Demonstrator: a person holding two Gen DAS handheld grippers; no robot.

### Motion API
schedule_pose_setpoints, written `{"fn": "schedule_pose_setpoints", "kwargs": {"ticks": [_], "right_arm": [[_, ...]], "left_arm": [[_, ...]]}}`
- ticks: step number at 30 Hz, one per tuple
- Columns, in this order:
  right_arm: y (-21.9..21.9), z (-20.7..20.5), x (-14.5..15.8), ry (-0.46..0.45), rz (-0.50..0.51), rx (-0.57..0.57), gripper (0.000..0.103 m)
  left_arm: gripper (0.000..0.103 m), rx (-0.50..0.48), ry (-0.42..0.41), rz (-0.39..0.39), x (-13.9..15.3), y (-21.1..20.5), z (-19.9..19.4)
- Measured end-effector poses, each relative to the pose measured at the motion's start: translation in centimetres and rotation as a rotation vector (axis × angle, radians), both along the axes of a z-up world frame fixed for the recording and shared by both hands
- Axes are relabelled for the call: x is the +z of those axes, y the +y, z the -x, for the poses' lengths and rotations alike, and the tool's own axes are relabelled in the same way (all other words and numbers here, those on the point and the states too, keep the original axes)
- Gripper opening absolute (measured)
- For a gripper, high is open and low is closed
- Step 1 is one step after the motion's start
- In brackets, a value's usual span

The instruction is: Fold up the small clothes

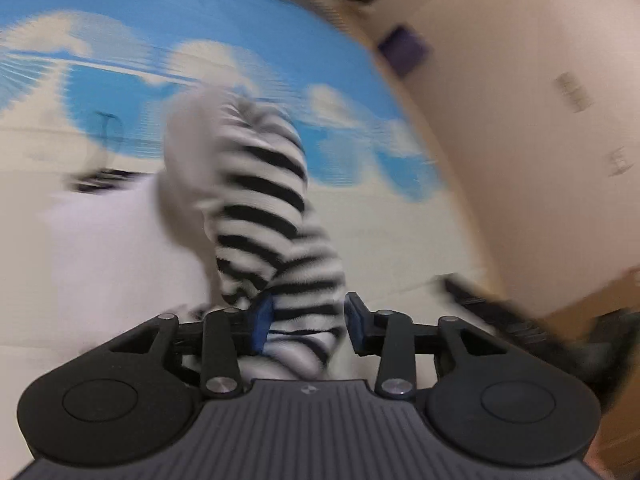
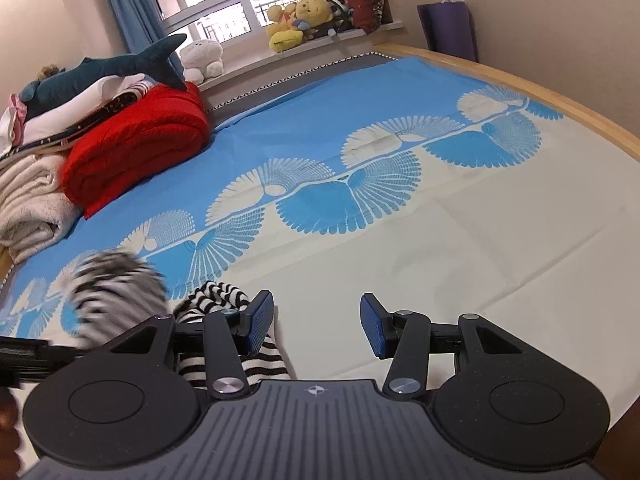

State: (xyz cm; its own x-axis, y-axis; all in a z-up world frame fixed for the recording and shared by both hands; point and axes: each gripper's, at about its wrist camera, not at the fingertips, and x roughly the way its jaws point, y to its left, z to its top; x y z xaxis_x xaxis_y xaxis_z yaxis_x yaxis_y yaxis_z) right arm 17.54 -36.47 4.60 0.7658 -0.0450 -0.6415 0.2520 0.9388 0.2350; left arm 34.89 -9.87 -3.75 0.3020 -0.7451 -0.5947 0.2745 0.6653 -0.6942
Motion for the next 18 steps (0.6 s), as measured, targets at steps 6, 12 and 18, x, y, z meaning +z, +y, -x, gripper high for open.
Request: {"fn": "schedule_pose_setpoints", "kwargs": {"ticks": [6,12,18], "right_arm": [[0.7,0.1,0.1,-0.024,-0.045,0.03,0.05],[3.5,-1.9,-1.8,0.068,-0.209,0.167,0.057],[7.1,-3.9,-5.6,0.32,-0.042,0.206,0.056]], "left_arm": [[0.055,0.112,-0.106,0.152,2.9,5.1,0.8],[0.055,0.271,-0.08,-0.085,2.3,11.3,1.7],[0.055,0.188,-0.17,-0.269,2.9,11.3,3.2]]}}
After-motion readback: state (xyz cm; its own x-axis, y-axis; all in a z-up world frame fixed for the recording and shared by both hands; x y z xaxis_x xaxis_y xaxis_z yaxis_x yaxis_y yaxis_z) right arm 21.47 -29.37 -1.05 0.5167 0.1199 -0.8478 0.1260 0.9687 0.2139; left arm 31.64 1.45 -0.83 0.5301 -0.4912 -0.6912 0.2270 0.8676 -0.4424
